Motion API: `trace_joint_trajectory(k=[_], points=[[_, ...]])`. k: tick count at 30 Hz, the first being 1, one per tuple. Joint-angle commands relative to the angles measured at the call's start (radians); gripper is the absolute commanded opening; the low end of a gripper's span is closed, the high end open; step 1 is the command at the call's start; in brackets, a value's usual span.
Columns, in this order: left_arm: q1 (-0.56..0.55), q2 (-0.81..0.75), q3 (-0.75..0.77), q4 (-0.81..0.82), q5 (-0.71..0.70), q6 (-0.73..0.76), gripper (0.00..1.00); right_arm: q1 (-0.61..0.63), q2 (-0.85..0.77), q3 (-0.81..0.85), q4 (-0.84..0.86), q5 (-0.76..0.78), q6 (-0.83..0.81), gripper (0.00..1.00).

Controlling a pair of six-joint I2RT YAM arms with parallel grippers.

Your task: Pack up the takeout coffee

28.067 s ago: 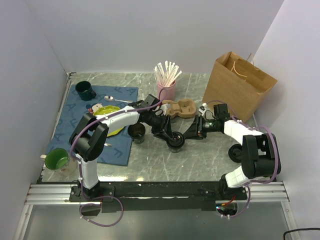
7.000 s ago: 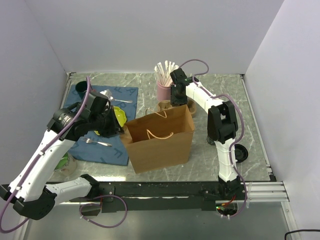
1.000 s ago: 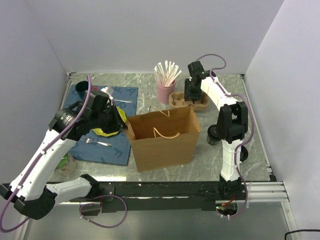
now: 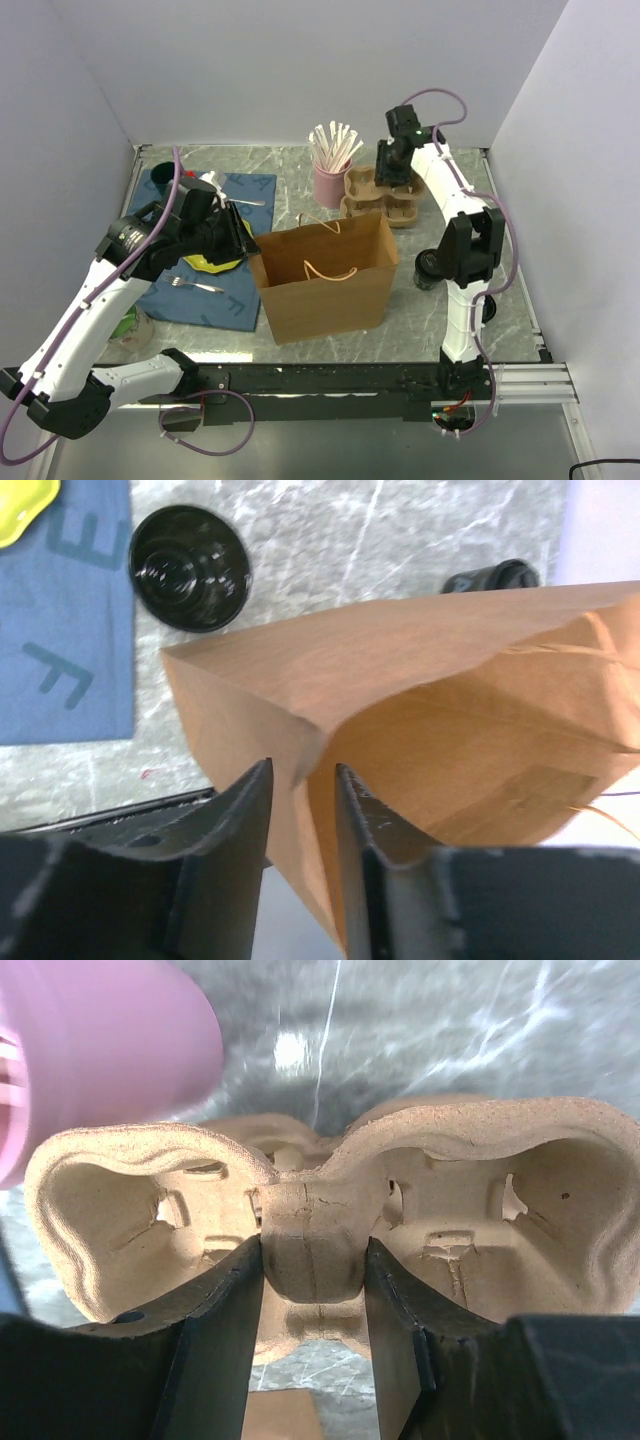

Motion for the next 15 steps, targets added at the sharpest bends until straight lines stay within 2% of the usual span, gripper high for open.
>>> trace_joint_trajectory(k=[1, 3, 7, 11, 14, 15], points=[[0.001, 0.002, 0.068, 0.063, 0.035, -0.003, 0.44, -0.033, -0.105, 0.105, -0.057, -0.011, 0.001, 0.44], [0.001, 0.004, 0.077, 0.069, 0.045, -0.008, 0.52, -0.044, -0.128, 0.140, -0.068, -0.045, 0.011, 0.44], [0.001, -0.012, 0.089, 0.074, 0.041, -0.008, 0.58, -0.052, -0.178, 0.234, -0.100, -0.114, 0.019, 0.44], [0.001, -0.025, 0.089, 0.060, 0.015, -0.014, 0.59, -0.055, -0.260, 0.314, -0.108, -0.213, 0.043, 0.44], [0.001, -0.035, 0.083, 0.060, 0.009, -0.018, 0.58, -0.055, -0.368, 0.296, -0.074, -0.315, 0.086, 0.44], [0.001, -0.036, 0.082, 0.059, 0.010, -0.020, 0.58, -0.055, -0.426, 0.268, -0.060, -0.397, 0.097, 0.44]])
